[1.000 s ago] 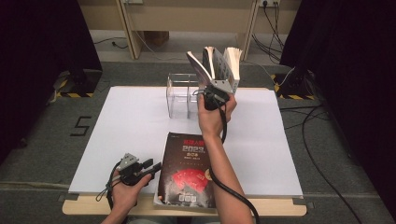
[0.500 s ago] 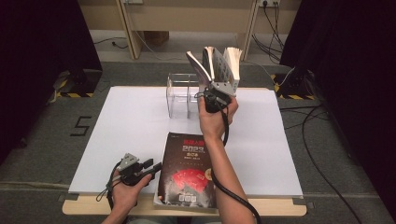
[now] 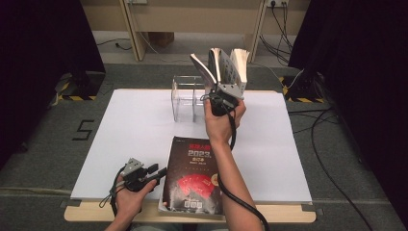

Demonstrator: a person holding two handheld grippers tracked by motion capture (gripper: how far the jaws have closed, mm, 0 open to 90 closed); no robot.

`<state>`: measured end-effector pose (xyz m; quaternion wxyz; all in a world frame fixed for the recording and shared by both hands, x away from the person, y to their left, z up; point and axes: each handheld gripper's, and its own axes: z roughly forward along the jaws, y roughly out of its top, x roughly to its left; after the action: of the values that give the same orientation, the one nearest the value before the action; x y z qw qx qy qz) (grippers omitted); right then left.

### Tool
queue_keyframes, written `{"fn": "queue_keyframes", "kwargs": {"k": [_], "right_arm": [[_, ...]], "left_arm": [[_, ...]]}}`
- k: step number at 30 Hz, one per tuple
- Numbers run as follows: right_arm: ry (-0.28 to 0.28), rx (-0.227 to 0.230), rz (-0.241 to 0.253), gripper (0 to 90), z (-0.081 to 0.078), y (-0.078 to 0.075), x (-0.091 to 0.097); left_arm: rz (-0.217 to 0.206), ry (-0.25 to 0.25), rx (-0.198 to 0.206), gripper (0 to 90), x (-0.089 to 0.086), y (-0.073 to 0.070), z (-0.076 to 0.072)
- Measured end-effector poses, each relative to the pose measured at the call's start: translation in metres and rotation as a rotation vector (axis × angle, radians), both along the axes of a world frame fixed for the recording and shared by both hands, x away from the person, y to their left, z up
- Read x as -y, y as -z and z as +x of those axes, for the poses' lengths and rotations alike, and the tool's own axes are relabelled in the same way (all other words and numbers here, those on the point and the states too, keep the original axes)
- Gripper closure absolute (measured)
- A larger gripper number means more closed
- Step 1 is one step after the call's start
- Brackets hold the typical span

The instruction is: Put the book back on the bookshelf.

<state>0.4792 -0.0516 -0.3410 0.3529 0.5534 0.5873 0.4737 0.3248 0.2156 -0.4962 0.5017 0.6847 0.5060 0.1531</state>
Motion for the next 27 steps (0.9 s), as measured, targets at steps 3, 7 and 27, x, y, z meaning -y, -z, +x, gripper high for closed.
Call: {"fn": "queue_keyframes", "kwargs": {"k": [3, 7, 27], "right_arm": [[0.0, -0.005, -0.001, 59.8, -0.001, 0.001, 0.0], [-0.004, -0.018, 0.007, 62.2, -0.003, 0.003, 0.0], [-0.016, -0.024, 0.005, 60.1, -0.014, 0.015, -0.002]], "left_arm": [[0.0, 0.0, 0.0, 54.2, 0.0, 0.0, 0.0], [0.0, 0.002, -0.001, 54.2, 0.001, 0.0, 0.0], [-0.002, 0.005, 0.0, 54.2, 0.002, 0.001, 0.0]]}}
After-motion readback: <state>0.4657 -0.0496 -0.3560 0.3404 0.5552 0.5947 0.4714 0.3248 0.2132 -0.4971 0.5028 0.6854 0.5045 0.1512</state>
